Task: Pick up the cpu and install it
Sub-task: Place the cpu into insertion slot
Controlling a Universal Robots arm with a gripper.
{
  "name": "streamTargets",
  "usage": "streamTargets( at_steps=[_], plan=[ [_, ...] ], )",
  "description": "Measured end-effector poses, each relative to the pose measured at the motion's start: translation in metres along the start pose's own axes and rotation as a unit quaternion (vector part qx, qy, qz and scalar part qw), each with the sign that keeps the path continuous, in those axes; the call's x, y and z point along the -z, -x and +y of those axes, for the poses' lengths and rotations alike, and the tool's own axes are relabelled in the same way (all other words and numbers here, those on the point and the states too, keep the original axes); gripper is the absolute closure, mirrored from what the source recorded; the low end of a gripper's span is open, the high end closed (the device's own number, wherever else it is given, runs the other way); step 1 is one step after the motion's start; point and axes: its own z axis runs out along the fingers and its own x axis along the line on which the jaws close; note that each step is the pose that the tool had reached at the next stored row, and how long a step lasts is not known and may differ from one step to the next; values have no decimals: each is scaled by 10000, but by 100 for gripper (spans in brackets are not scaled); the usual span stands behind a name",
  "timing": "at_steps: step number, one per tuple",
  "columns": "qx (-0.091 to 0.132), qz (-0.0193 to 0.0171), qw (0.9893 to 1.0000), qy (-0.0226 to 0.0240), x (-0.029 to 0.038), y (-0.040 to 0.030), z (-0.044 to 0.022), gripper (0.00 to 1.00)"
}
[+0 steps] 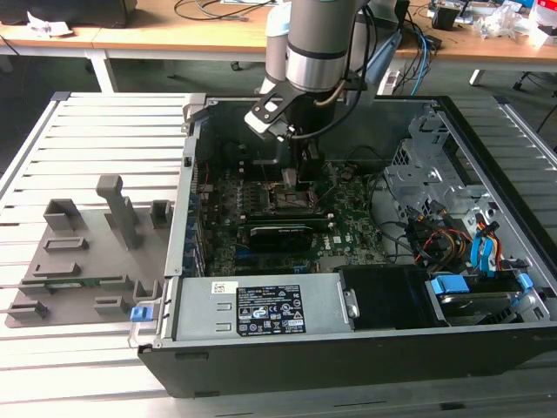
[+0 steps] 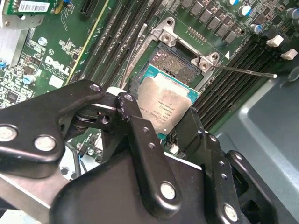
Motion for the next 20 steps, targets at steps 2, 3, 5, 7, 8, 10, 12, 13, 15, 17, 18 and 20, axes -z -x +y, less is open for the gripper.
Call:
streamTargets(
  at_steps=[2, 3, 5, 7, 8, 10, 12, 13, 15, 17, 18, 20],
  plan=[
    [0, 0, 10000, 0, -16, -1, -1, 45],
    [0, 0, 10000, 0, -20, -1, -1, 45],
    [0, 0, 10000, 0, -42, -2, -3, 45],
    [0, 0, 10000, 0, -65, -3, -5, 45],
    [0, 0, 10000, 0, -70, -4, -5, 45],
    [0, 0, 10000, 0, -83, -4, -7, 45],
    [-1, 0, 10000, 0, -99, -6, -13, 45],
    [-1, 0, 10000, 0, -116, -7, -20, 45],
    [-2, -10, 10000, -1, -156, -10, -35, 45],
    [-72, -52, 10000, -7, -185, -12, -35, 45],
    [-168, -74, 9998, -13, -205, -12, -34, 45],
    [-195, -87, 9998, -16, -242, -15, -46, 45]
  ],
)
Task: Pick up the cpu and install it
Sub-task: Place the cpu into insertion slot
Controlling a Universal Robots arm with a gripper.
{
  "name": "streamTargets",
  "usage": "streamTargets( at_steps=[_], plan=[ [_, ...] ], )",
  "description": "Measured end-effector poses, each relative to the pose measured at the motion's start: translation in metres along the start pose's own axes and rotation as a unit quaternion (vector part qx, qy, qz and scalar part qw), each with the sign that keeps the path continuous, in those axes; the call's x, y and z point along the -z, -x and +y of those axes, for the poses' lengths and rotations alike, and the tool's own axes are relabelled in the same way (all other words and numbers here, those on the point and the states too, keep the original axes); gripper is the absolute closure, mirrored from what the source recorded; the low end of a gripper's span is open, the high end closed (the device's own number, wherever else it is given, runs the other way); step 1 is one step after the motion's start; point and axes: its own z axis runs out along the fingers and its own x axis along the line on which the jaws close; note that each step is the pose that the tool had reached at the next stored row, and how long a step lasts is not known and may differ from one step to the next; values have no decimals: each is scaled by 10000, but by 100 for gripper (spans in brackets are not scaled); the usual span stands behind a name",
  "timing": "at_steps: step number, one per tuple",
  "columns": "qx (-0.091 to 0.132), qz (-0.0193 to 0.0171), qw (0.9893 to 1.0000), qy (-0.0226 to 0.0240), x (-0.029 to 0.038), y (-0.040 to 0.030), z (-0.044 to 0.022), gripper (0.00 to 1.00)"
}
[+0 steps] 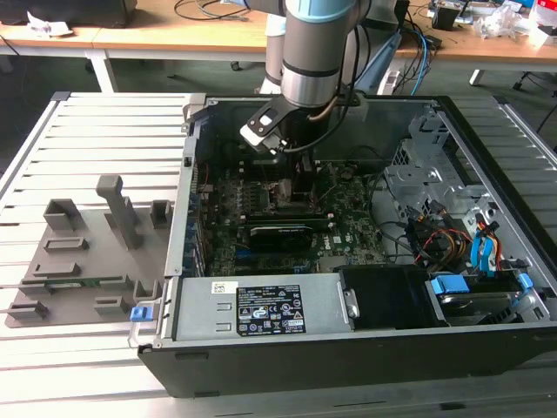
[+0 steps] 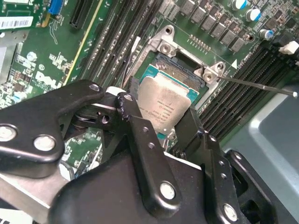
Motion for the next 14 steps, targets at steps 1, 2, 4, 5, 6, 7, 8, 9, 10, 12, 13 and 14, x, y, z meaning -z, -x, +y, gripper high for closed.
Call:
streamTargets(
  at_steps=[1, 2, 4, 5, 6, 7, 8, 9, 10, 12, 13, 14],
  plan=[
    [-2, -3, 10000, 0, -20, -6, -1, 45],
    [-4, -3, 10000, 0, -51, -24, -1, 45],
    [-6, -2, 10000, 0, -81, -44, -4, 45],
    [-6, -3, 10000, -1, -92, -50, -7, 45],
    [-7, -3, 10000, 0, -120, -57, -15, 45],
    [-7, -3, 10000, -1, -150, -60, -19, 45],
    [-6, -3, 10000, 0, -172, -62, -19, 45],
    [-6, -3, 10000, -1, -196, -64, -21, 45],
    [-6, -3, 10000, -1, -207, -64, -22, 45],
    [-7, -5, 10000, -2, -223, -65, -22, 45],
    [-6, -5, 10000, -2, -232, -65, -22, 45],
    [-7, -4, 10000, -1, -237, -66, -22, 45]
  ],
)
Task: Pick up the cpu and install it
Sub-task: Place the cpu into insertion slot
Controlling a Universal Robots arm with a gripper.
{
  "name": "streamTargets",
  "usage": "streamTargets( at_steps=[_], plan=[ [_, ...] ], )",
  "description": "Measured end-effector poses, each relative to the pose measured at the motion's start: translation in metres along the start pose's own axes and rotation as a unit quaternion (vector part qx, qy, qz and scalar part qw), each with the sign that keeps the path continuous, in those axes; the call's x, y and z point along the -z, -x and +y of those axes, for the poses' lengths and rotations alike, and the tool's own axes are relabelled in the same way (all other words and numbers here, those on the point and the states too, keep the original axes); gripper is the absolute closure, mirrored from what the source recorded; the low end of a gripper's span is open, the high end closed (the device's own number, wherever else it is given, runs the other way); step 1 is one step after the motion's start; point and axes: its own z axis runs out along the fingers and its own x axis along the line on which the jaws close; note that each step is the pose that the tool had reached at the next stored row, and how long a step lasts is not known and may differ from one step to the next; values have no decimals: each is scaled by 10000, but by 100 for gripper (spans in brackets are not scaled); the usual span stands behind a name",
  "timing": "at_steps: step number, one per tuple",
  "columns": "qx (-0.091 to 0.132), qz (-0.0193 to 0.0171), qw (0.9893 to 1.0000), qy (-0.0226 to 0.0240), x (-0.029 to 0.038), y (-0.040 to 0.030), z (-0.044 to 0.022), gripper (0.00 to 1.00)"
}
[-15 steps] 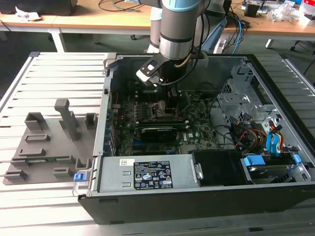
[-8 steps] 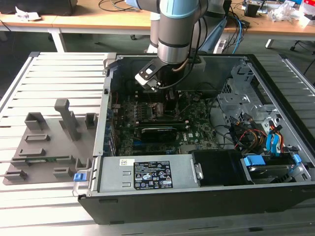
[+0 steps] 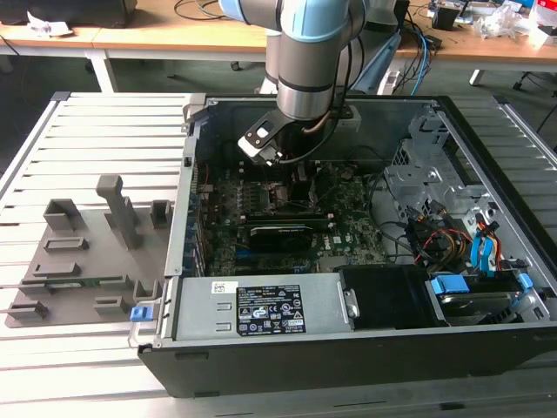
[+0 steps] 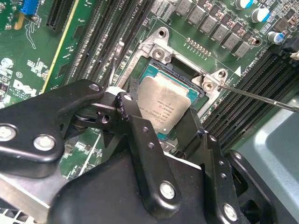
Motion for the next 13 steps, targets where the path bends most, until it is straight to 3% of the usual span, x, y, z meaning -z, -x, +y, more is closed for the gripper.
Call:
streamTargets(
  at_steps=[5, 7, 13],
  plan=[
    [-8, 2, 10000, 0, -1, -28, 1, 45],
    [-179, 4, 9998, -11, -2, -30, 1, 45],
    [-116, 2, 9999, -8, -20, -30, 1, 45]
  ],
)
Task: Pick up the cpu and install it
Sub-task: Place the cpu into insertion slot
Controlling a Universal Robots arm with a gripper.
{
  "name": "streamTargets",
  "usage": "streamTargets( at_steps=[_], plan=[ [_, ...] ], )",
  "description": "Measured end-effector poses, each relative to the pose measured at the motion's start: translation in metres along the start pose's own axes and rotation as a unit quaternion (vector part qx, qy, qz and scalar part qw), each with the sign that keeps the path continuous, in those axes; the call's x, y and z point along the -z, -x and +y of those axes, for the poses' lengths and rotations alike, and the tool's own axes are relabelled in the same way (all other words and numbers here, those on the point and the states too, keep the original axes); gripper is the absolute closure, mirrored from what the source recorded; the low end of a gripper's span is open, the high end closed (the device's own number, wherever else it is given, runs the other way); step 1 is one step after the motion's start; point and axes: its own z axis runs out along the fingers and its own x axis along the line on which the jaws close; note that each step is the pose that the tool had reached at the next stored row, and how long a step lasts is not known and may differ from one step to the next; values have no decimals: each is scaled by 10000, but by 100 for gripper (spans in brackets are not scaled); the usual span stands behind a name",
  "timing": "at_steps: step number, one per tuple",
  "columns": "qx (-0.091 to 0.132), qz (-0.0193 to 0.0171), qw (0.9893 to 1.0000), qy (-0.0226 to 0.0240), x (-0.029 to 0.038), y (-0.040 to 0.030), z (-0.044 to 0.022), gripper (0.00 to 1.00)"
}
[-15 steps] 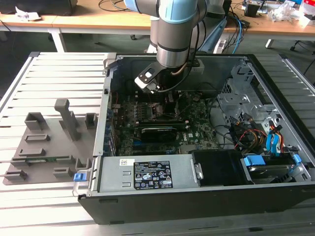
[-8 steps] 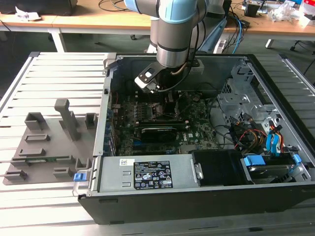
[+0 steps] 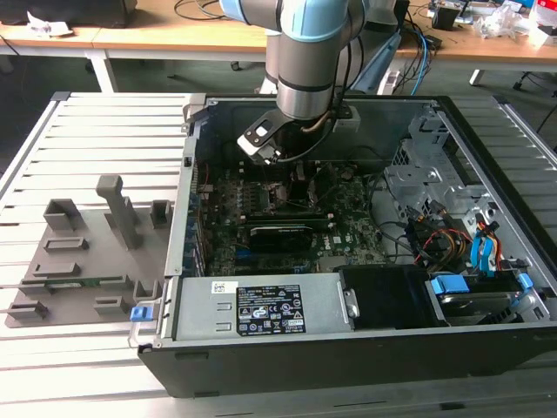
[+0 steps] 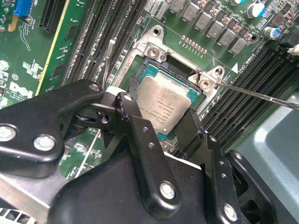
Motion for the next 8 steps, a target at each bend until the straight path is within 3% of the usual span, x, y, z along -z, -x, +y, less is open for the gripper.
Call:
streamTargets(
  at_steps=[8],
  plan=[
    [5, 1, 10000, 2, -8, -1, 0, 45]
  ],
)
